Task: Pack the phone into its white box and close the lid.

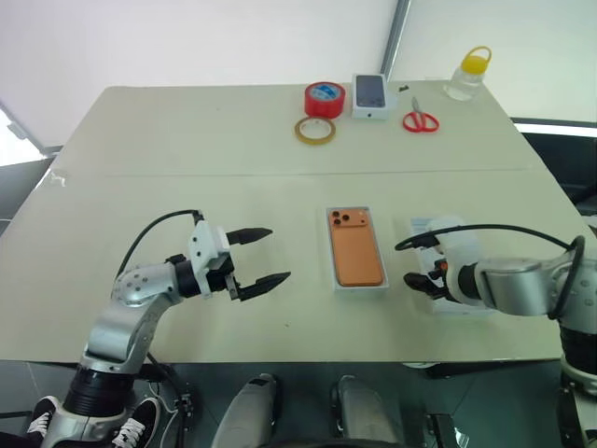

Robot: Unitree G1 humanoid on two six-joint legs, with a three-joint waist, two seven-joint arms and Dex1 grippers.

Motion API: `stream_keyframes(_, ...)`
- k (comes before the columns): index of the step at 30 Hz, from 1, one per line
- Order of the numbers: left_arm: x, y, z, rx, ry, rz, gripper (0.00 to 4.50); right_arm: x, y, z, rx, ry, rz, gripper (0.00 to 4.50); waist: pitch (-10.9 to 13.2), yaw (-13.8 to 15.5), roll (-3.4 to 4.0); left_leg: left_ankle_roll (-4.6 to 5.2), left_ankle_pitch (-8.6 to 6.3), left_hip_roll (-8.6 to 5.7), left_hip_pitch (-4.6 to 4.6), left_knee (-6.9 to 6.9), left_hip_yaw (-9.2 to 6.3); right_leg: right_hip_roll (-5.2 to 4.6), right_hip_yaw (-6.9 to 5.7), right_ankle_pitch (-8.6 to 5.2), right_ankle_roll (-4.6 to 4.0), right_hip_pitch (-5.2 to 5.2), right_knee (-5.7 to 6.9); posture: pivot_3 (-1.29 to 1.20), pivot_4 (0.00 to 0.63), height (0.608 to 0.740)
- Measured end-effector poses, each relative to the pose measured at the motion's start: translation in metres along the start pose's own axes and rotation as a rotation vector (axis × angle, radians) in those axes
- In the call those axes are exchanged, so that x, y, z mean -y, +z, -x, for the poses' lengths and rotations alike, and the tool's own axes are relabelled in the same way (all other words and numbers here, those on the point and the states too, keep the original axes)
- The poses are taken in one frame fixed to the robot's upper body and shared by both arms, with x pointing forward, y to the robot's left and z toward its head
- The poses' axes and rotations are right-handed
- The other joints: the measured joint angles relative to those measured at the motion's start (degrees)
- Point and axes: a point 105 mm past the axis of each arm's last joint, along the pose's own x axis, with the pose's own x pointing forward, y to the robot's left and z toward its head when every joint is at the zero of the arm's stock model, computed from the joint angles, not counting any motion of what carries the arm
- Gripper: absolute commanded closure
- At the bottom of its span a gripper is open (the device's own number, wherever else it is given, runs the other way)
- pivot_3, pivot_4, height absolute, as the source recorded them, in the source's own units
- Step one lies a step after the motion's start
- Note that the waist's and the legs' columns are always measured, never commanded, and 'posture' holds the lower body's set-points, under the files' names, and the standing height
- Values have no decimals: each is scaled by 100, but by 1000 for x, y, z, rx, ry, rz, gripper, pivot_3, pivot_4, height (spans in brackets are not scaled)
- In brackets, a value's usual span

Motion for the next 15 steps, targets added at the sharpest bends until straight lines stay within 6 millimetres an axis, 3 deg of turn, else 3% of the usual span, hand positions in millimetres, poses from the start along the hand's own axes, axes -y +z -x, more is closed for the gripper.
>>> stream_keyframes(4,1,3,-1,6,-4,-11,0,-1,0,0,-1,-1,2,4374,0,4,0,0,0,0,0,0,0,0,0,0,0,1,-1,0,150,740)
stream_keyframes(11,1,3,-1,6,1,-11,0,1,1,0,-1,-31,-2,4450,0,0,0,0,0,1,0,-1,0,1,0,0,0,0,-1,0,150,740)
stream_keyframes(15,0,2,-1,4,7,-13,0,1,14,-6,35,-44,-54,4450,2,-13,2,0,0,1,0,-1,1,2,1,0,0,-1,-1,0,150,740)
